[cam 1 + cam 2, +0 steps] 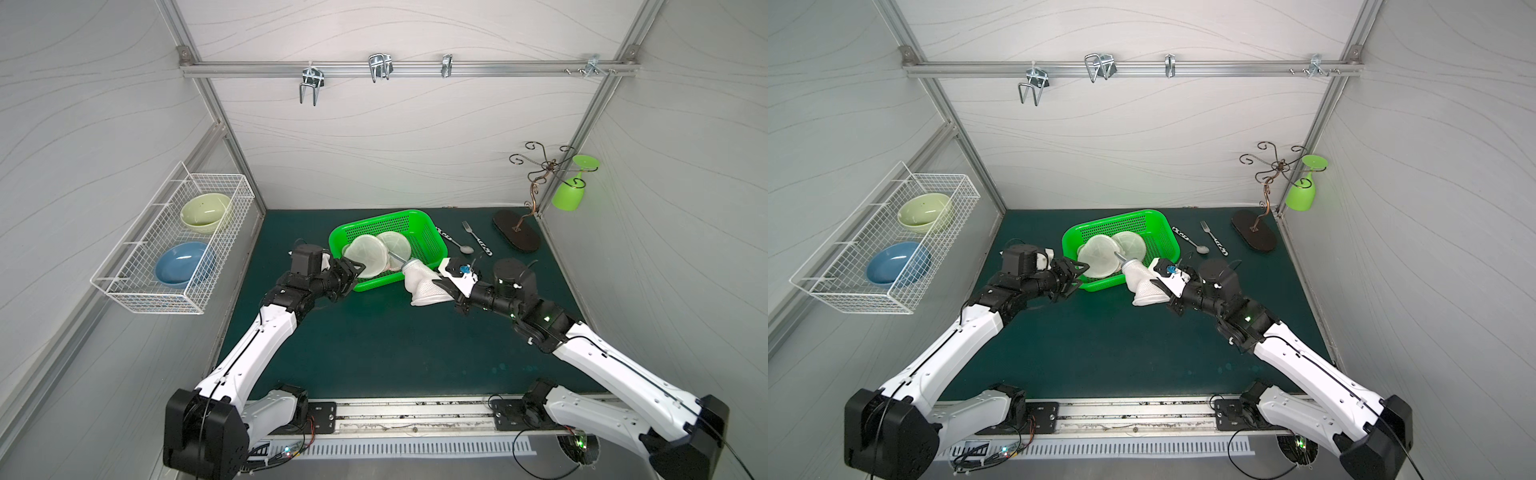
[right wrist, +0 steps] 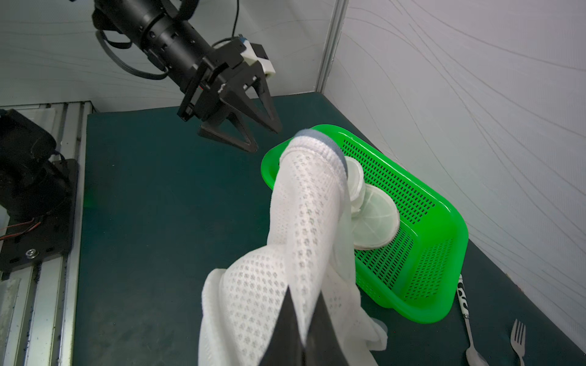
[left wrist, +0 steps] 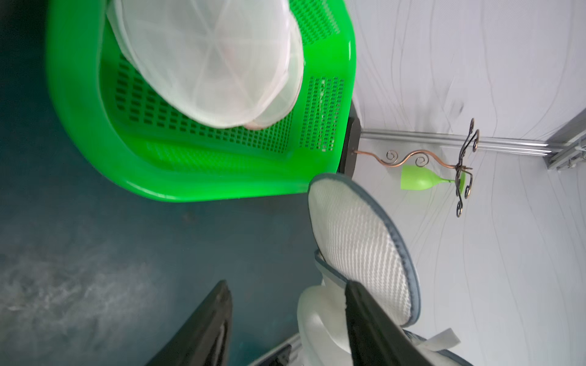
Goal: Turn the laundry bag inside out
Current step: Turn over the laundry bag.
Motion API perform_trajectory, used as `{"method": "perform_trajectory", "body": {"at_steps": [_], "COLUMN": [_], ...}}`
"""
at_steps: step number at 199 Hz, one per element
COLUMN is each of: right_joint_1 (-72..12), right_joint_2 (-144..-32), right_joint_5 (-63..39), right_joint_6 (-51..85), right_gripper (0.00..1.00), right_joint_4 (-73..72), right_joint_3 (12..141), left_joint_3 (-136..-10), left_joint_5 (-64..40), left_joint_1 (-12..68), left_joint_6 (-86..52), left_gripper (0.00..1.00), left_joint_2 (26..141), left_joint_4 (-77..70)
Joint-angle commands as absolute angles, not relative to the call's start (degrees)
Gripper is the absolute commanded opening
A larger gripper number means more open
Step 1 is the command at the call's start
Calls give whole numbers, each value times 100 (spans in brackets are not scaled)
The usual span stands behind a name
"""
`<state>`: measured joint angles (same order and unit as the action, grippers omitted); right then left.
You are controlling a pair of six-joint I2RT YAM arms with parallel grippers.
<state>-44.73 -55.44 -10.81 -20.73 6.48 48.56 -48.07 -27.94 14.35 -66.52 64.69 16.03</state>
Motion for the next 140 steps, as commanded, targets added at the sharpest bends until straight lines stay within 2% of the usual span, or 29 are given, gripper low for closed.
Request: {"method": "perform_trajectory", "body": {"at_steps": [1,46,74,111,140], "right_joint_1": [-4543,-4695,-4849,-5060,-5083], "right_joint_2": [-5621,-5713,-5747,-5800,-5751], "right_joint_5": [-1301,-1412,-1585,-1708,-1428], "right_joint_6": [-2477,-2756,-2929,-3150,-3181], "right_gripper": [0,0,0,0,0], "right_joint_4": [49,76,157,307,316], "right_joint_3": [4852,4863,4900,4923,4779], "left_joint_3": [-5091,-5205,-5140,-5204,-5285], "left_joint_5": [-3199,-2989,-2985,-2948,-2825], "left_joint_1": [1660,1819,1817,1819,1819], "left_joint_6": [-7632,-8006,-8104,-8139,-8090], "left_gripper": [63,80,81,77,79], "left_joint_2": [6539,6584,6728,6913,6888], "left_joint_4": [1152,1261,1027,856,1074]}}
